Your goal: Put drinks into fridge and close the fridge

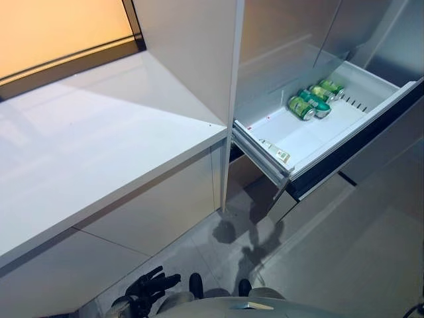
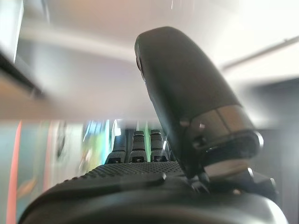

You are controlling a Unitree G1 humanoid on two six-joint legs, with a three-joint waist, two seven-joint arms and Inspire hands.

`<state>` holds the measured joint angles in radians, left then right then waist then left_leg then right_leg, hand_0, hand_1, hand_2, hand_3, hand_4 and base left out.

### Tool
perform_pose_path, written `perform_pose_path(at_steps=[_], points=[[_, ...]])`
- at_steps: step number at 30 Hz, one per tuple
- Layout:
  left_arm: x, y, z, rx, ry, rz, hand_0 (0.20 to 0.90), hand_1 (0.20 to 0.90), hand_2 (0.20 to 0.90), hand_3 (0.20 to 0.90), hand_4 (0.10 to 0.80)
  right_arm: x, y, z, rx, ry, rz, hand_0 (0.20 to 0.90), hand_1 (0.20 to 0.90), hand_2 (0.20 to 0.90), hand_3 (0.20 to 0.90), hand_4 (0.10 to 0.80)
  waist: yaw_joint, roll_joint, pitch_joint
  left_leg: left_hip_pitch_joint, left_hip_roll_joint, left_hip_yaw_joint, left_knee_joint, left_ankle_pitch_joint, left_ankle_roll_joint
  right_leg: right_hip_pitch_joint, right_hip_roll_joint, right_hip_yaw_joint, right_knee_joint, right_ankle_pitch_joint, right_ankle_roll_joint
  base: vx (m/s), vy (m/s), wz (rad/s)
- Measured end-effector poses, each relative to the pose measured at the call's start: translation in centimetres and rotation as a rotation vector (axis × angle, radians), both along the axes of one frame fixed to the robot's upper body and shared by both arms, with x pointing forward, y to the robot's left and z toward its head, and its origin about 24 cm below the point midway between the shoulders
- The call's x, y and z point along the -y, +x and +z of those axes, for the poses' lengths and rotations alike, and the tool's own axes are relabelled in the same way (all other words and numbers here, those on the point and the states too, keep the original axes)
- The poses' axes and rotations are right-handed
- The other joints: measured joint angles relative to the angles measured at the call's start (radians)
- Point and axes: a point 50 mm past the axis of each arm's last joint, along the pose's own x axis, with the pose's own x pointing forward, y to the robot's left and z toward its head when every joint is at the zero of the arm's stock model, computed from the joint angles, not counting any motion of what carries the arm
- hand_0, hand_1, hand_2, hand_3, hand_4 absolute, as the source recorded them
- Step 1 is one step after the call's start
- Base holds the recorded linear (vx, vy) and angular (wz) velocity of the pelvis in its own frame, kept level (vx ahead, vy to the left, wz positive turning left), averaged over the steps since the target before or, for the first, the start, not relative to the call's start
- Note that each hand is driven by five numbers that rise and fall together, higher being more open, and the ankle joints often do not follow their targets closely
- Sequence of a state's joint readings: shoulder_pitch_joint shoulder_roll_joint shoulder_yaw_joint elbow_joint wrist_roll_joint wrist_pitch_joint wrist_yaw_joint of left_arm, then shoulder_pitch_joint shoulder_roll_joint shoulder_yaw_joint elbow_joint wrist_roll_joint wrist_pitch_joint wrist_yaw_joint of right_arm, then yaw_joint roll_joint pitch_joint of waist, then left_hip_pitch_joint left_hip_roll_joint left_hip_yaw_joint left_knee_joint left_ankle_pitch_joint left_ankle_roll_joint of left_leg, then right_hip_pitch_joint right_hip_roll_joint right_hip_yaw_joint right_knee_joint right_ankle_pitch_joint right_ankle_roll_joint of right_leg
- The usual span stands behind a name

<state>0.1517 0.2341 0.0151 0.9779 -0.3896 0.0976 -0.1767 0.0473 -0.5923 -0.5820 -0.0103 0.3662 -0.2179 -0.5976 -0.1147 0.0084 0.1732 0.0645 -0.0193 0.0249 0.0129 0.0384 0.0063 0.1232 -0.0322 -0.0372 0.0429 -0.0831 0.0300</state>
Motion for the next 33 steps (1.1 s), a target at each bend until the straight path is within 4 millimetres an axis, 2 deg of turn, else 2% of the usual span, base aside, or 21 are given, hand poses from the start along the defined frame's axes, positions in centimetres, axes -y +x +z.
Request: perform_pose_path(at_steps=[1,3,8,12,17,19,22,27,30,33], points=[[0.0,-0.4,-0.1,-0.009,-0.001,0.001,0.9,0.9,0.9,0.9,0.8,0.3,-0.3,-0.5,-0.004,0.022,-0.019,0.9,0.9,0.9,0.9,0.8,-0.009,0.006,-0.003,-0.001,0.0,0.001,0.02,-0.013,0.001,-0.008,-0.002,0.004,0.029,-0.016,0.001,0.037,-0.019,-0.01],[-0.1,-0.8,-0.2,-0.021,0.006,0.005,0.9,0.9,0.9,0.9,0.8,1.2,-2.4,-3.3,-0.058,0.104,-0.087,0.9,0.9,0.9,0.9,0.8,-0.021,0.002,-0.002,-0.024,-0.003,0.001,0.107,-0.06,0.004,-0.038,-0.012,0.004,0.138,-0.075,-0.007,0.0,0.0,0.0],[-0.4,-0.5,0.0,-0.013,0.045,0.025,0.9,0.9,0.9,0.9,0.8,2.2,-4.3,-8.6,-0.162,0.308,-0.153,0.9,0.9,0.9,0.9,0.8,-0.028,-0.001,0.004,-0.133,-0.015,0.012,0.312,-0.149,0.001,-0.175,-0.029,0.021,0.388,-0.184,-0.014,-0.063,-0.002,-0.04],[-0.6,1.2,0.3,0.024,0.072,0.041,0.9,0.9,0.9,0.9,0.8,1.5,-4.1,-11.5,-0.229,0.412,-0.126,0.9,0.9,0.9,0.9,0.8,-0.028,0.011,0.038,-0.238,-0.015,0.014,0.452,-0.194,0.001,-0.284,-0.036,0.026,0.534,-0.234,-0.024,-0.092,0.032,-0.02],[-1.3,3.6,1.0,0.066,0.104,0.083,0.9,0.9,0.9,0.9,0.8,0.4,-1.7,-13.5,-0.294,0.478,0.0,0.9,0.9,0.9,0.9,0.8,-0.025,0.018,0.098,-0.345,-0.017,0.013,0.547,-0.209,-0.005,-0.404,-0.045,0.038,0.644,-0.252,-0.027,-0.056,0.02,-0.04],[-1.6,4.3,1.3,0.082,0.112,0.091,0.9,0.9,0.9,0.9,0.8,-0.1,-0.6,-13.5,-0.305,0.483,0.053,0.9,0.9,0.9,0.9,0.8,-0.021,0.018,0.128,-0.359,-0.018,0.014,0.568,-0.209,-0.005,-0.42,-0.043,0.043,0.67,-0.253,-0.029,-0.05,0.012,-0.04],[-2.0,5.9,1.8,0.104,0.122,0.096,0.9,0.9,0.9,0.9,0.8,-1.5,2.7,-12.6,-0.347,0.451,0.227,0.9,0.9,0.9,0.9,0.8,-0.017,0.019,0.168,-0.418,-0.032,0.012,0.609,-0.208,-0.002,-0.484,-0.049,0.053,0.726,-0.253,-0.031,-0.065,0.007,-0.02],[-1.4,7.5,2.3,0.132,0.126,0.045,0.9,0.9,0.9,0.9,0.8,-4.2,7.2,-10.6,-0.373,0.356,0.446,0.9,0.9,0.9,0.9,0.8,-0.005,0.027,0.206,-0.469,-0.047,0.007,0.636,-0.206,0.0,-0.541,-0.059,0.055,0.767,-0.253,-0.031,-0.05,0.001,0.05],[-0.9,8.6,2.6,0.151,0.117,0.021,0.9,0.9,0.9,0.9,0.8,-6.1,9.7,-8.7,-0.383,0.252,0.56,0.9,0.9,0.9,0.9,0.8,0.003,0.041,0.243,-0.491,-0.052,-0.004,0.652,-0.204,0.002,-0.559,-0.057,0.054,0.782,-0.253,-0.031,-0.01,-0.007,0.01],[-0.7,9.1,2.7,0.163,0.113,0.012,0.9,0.9,0.9,0.9,0.8,-7.9,10.9,-7.9,-0.403,0.177,0.644,0.9,0.9,0.9,0.9,0.8,0.008,0.041,0.254,-0.497,-0.053,-0.002,0.655,-0.203,0.002,-0.566,-0.058,0.053,0.783,-0.253,-0.032,0.011,-0.008,-0.01]])
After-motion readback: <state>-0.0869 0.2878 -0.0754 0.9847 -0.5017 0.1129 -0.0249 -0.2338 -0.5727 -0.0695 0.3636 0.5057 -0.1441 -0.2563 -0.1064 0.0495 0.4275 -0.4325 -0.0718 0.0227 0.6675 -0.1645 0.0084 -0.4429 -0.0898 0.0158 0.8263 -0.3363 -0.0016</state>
